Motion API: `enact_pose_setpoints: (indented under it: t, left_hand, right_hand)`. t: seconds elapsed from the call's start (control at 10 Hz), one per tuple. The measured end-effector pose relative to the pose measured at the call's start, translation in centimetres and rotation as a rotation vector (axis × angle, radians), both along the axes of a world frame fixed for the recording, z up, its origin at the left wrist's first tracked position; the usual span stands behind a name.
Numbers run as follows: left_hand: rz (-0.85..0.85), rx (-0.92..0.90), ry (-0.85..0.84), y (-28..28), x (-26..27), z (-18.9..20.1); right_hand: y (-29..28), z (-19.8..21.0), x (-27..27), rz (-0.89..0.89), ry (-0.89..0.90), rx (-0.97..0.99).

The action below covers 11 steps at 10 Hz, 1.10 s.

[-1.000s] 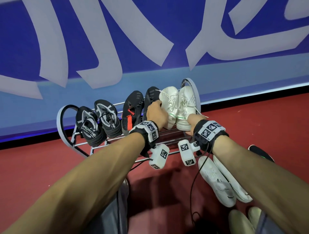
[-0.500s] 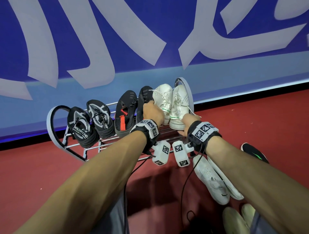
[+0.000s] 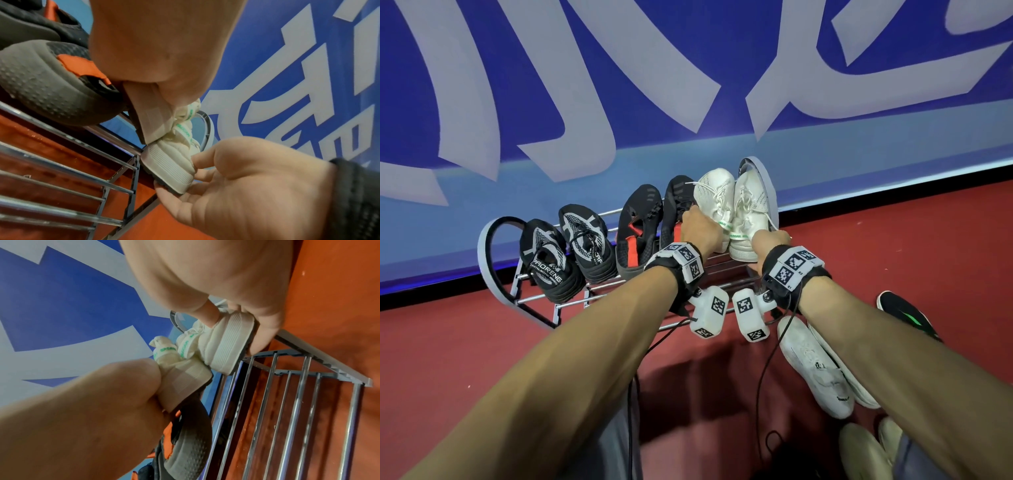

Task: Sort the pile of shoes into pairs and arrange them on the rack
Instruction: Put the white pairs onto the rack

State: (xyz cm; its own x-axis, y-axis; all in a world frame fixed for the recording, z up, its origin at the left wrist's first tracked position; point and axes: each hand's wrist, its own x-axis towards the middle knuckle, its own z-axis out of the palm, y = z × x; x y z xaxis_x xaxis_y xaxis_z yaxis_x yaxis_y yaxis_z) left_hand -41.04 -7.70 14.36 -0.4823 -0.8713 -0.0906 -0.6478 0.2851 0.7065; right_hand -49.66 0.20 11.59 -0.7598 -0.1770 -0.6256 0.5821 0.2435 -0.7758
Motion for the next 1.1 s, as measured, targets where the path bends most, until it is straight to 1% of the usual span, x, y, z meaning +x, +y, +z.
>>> enact_pose_setpoints:
  t: [0.1,0.2,0.3,0.4,0.7,0.8,0.9,1.0,1.1]
  left_hand:
    - [-0.052,-0.027,-0.081,-0.1,0.3,0.3]
    - [-0.088,-0.068,-0.162,0.0,0.4,0.6]
    - [-0.125,-0.089,-0.192,0.1,0.5,1.0]
    - [-0.145,-0.090,-0.195,-0.1,1.0,1.4]
    - [-0.219,-0.099,-0.190,-0.1,2.2,1.5]
    - [-0.238,-0.089,-0.202,0.0,2.1,1.6]
    - [-0.252,-0.080,-0.193,-0.1,2.1,1.9]
    - [-0.257,-0.201,-0.088,0.5,2.4,2.5]
    - [-0.328,-0.425,0.036,1.6,2.9,3.5]
  right_hand:
    - [0.2,-0.6,-0.9,0.018,-0.039,-0.011]
    - [2.2,0.7,-0.8,0.332,0.089,0.044]
    - [2.5,1.7,-0.6,0.502,0.209,0.167]
    - [2.5,1.8,-0.7,0.567,0.249,0.190]
    - [2.2,1.6,-0.4,0.629,0.304,0.263]
    - [1.9,1.7,-0.4,0.678,0.346,0.308]
    - [1.5,2.2,-0.1,0.666,0.358,0.410]
    - [1.6,2.6,0.1,0.668,0.421,0.503]
    - [2.7,3.3,0.3,0.712,0.562,0.668]
